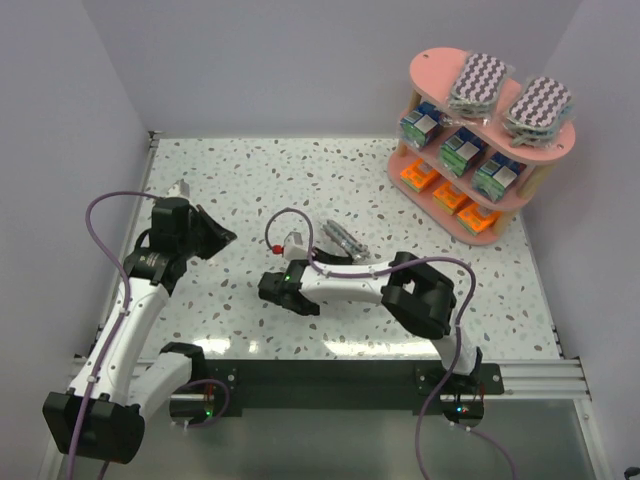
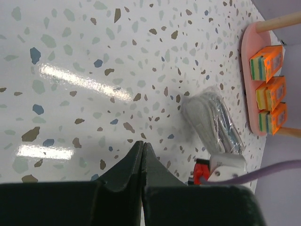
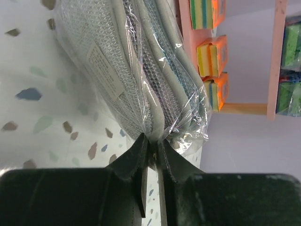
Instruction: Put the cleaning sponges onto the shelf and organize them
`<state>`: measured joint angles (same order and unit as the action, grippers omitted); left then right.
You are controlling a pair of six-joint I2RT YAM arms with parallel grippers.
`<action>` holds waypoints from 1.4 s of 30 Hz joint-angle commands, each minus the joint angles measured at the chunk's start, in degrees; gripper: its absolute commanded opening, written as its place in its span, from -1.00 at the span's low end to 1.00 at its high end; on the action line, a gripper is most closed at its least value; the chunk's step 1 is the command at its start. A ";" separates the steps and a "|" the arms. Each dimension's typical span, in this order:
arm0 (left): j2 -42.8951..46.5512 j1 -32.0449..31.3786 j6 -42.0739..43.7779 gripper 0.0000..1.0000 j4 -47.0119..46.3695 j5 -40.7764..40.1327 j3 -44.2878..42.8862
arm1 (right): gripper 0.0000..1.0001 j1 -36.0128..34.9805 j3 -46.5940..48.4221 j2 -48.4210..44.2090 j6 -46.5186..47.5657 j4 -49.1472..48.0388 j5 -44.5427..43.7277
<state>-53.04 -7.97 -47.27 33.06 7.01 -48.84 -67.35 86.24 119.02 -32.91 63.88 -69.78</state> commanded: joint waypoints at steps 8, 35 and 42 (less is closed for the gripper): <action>-0.67 0.76 1.56 -0.95 -1.86 -0.50 0.94 | 0.23 -10.69 -10.99 -10.90 6.36 -14.92 10.10; -2.78 0.85 0.95 -0.97 -4.23 5.12 3.84 | 0.72 15.58 -44.04 -49.67 -35.99 -47.42 60.63; -2.69 0.85 1.30 -0.97 -3.53 5.30 4.02 | 0.64 18.22 -56.78 -53.02 -50.23 -66.05 60.03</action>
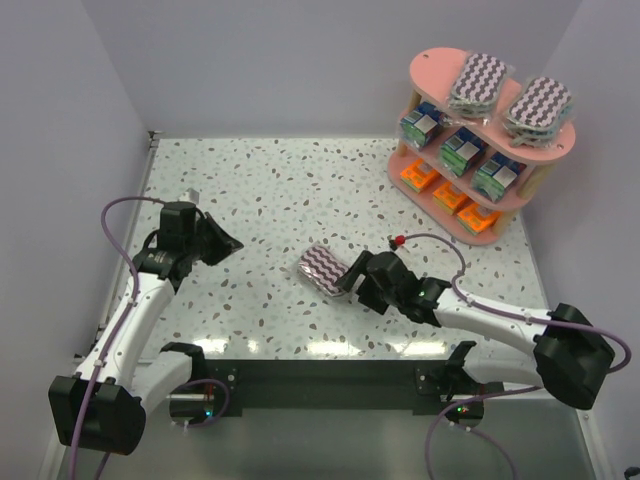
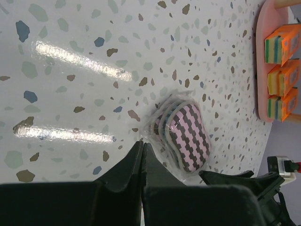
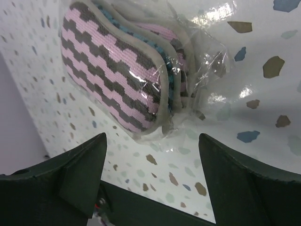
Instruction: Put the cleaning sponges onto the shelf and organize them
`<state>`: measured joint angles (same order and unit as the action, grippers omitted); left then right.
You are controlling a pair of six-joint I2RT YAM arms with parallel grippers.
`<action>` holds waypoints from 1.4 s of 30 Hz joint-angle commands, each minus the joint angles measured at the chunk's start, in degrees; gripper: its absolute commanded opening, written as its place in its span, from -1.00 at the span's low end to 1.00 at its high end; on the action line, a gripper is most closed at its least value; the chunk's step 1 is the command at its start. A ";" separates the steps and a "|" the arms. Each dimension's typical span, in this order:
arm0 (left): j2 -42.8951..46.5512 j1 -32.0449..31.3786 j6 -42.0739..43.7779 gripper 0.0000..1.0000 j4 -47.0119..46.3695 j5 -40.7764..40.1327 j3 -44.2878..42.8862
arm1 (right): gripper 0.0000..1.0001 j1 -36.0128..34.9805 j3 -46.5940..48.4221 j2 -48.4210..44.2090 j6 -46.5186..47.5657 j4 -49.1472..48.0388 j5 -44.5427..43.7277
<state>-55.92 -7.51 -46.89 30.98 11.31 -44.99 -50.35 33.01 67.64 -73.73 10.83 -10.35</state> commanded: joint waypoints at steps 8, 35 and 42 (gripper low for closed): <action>-0.50 0.39 1.28 -0.98 -1.36 1.61 0.26 | 0.34 3.94 -5.33 6.88 -10.55 -21.54 2.00; -1.74 0.48 1.46 -1.00 -2.15 3.37 -1.76 | -1.00 10.96 27.69 4.60 -6.50 -14.96 -2.20; -1.12 0.48 1.28 -1.00 -1.63 3.54 -2.29 | -1.00 13.96 38.87 9.86 -10.38 -14.69 -21.98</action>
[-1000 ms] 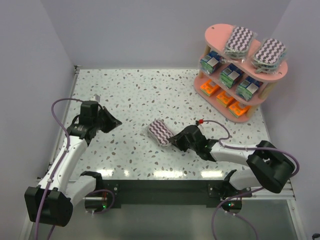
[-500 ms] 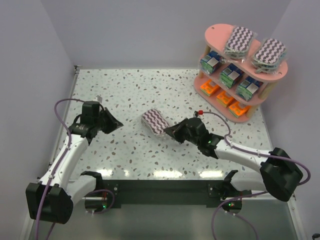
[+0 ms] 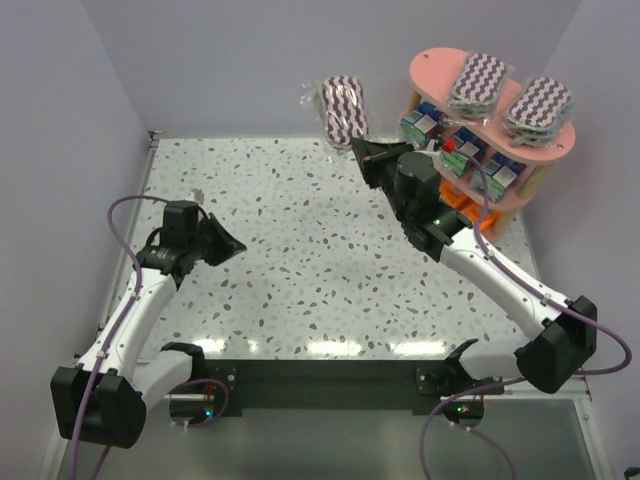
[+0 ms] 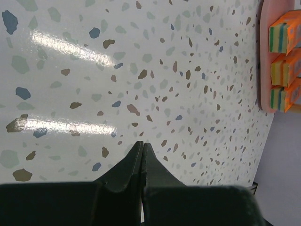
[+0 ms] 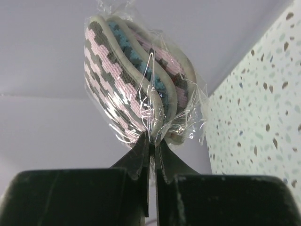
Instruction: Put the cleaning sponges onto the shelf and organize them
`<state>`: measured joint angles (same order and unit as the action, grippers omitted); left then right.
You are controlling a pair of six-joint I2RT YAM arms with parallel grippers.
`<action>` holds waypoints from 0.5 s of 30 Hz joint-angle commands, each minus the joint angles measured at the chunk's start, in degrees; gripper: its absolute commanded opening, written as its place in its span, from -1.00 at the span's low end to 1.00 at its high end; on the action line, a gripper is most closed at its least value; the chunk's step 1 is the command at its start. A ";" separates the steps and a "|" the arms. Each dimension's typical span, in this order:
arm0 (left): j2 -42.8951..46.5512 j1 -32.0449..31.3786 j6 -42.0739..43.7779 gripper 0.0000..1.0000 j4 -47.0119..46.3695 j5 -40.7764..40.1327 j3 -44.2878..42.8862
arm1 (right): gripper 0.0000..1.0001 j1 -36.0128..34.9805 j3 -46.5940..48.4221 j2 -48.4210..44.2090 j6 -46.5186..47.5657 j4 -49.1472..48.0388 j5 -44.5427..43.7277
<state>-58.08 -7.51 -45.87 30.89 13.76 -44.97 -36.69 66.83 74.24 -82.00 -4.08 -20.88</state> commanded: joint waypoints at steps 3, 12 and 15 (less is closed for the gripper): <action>1.39 0.48 0.16 -1.00 -1.10 1.36 -2.23 | -1.00 0.39 11.64 7.13 -0.54 -0.14 -18.21; 3.15 0.39 0.69 -1.00 0.66 1.27 -2.05 | -1.00 0.91 27.91 14.70 -6.60 13.04 -39.74; 3.15 0.48 0.95 -1.00 1.10 1.62 -2.05 | -1.00 2.06 31.78 16.99 -7.57 14.62 -41.59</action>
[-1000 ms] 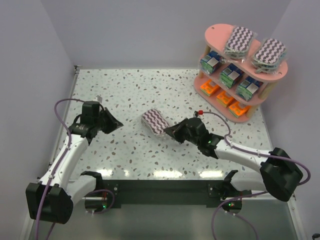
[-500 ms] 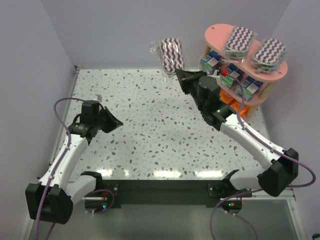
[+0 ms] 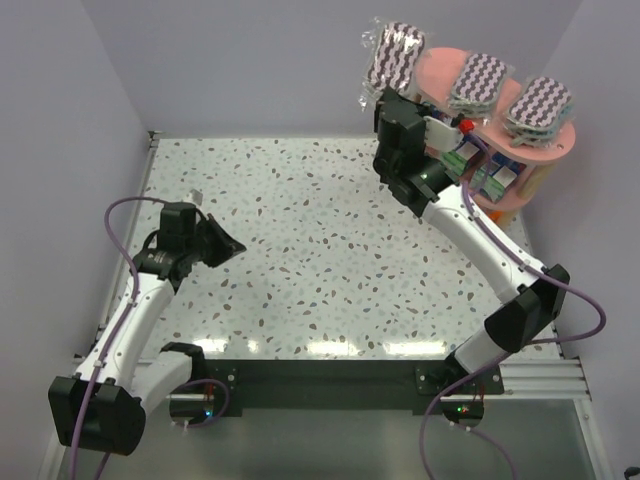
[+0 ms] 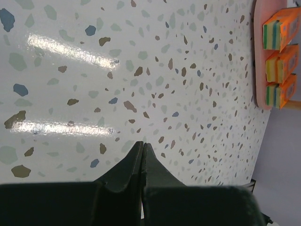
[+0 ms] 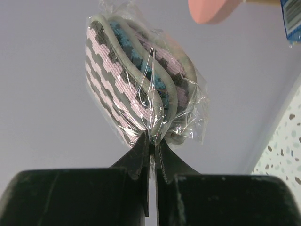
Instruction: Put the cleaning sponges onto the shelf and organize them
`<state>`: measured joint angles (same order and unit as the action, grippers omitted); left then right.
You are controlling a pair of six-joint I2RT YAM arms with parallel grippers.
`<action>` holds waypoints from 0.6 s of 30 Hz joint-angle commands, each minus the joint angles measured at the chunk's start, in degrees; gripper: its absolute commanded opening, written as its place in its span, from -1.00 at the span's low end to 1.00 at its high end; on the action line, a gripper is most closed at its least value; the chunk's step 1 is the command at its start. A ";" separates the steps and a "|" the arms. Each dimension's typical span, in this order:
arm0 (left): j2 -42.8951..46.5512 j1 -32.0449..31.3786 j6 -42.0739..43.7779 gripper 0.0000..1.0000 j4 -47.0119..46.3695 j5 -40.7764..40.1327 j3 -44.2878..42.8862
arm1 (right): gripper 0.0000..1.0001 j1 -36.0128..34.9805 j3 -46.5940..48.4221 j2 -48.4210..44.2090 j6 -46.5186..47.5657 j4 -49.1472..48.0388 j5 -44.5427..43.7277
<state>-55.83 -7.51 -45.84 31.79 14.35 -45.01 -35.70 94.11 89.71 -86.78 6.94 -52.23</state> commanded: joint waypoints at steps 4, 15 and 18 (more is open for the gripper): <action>0.64 0.39 1.20 -1.00 0.55 1.12 -2.36 | -1.00 2.30 11.52 4.24 -4.97 8.96 -12.46; -0.59 0.48 2.08 -1.00 0.90 1.29 -3.50 | -1.00 8.45 22.42 10.56 -12.89 23.90 -9.30; -0.68 0.48 2.08 -1.00 0.64 1.56 -3.33 | -1.00 9.60 25.24 12.24 -13.06 25.75 -8.25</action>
<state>-56.42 -7.51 -45.19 32.47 14.76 -46.28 -26.74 114.96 100.99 -97.60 29.41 -58.89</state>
